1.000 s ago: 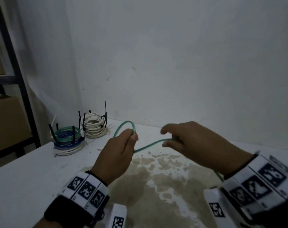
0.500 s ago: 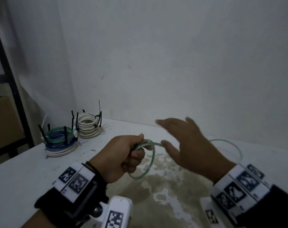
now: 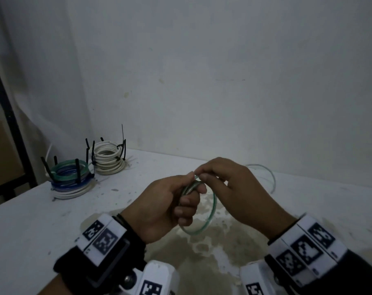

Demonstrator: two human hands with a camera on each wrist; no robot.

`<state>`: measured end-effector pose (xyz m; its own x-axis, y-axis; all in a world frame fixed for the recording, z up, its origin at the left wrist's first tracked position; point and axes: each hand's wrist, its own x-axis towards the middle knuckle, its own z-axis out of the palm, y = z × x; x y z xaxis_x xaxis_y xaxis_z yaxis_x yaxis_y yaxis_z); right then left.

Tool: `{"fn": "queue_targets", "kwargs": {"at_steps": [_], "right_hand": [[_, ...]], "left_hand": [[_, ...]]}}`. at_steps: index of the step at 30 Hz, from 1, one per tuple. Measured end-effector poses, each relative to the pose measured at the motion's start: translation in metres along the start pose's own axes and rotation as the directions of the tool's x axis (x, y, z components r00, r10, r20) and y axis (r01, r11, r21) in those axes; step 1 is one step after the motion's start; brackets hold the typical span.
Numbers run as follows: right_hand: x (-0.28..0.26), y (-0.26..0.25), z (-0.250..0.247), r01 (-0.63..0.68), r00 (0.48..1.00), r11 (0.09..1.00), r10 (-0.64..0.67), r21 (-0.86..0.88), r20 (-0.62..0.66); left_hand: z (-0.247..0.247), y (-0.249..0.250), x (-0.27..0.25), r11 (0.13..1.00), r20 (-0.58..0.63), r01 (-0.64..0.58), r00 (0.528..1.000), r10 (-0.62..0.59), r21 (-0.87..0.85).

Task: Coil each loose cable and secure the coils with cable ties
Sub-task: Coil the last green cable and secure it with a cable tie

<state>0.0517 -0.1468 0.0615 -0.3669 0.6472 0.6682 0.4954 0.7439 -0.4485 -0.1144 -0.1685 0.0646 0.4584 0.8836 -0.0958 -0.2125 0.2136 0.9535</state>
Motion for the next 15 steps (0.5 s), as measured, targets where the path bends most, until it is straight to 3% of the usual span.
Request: {"fn": "queue_targets", "kwargs": {"at_steps": [3, 8, 12, 15], "right_hand": [[-0.001, 0.001, -0.004, -0.119, 0.991, 0.988, 0.112, 0.099, 0.067], [-0.012, 0.018, -0.004, -0.176, 0.984, 0.984, 0.176, 0.011, 0.000], [-0.029, 0.040, -0.008, -0.315, 0.947, 0.946, 0.319, -0.075, 0.035], [-0.035, 0.044, -0.016, -0.332, 0.942, 0.936, 0.334, -0.120, 0.004]], "left_hand": [[0.002, -0.002, -0.001, 0.999, 0.004, -0.022, 1.000, 0.022, -0.027], [-0.002, 0.006, -0.004, 0.964, -0.005, -0.106, 0.994, 0.108, -0.243], [-0.028, 0.034, -0.012, 0.837, -0.039, -0.298, 0.948, 0.316, -0.458], [-0.049, 0.049, -0.020, 0.736, -0.047, -0.367, 0.908, 0.416, -0.568]]}}
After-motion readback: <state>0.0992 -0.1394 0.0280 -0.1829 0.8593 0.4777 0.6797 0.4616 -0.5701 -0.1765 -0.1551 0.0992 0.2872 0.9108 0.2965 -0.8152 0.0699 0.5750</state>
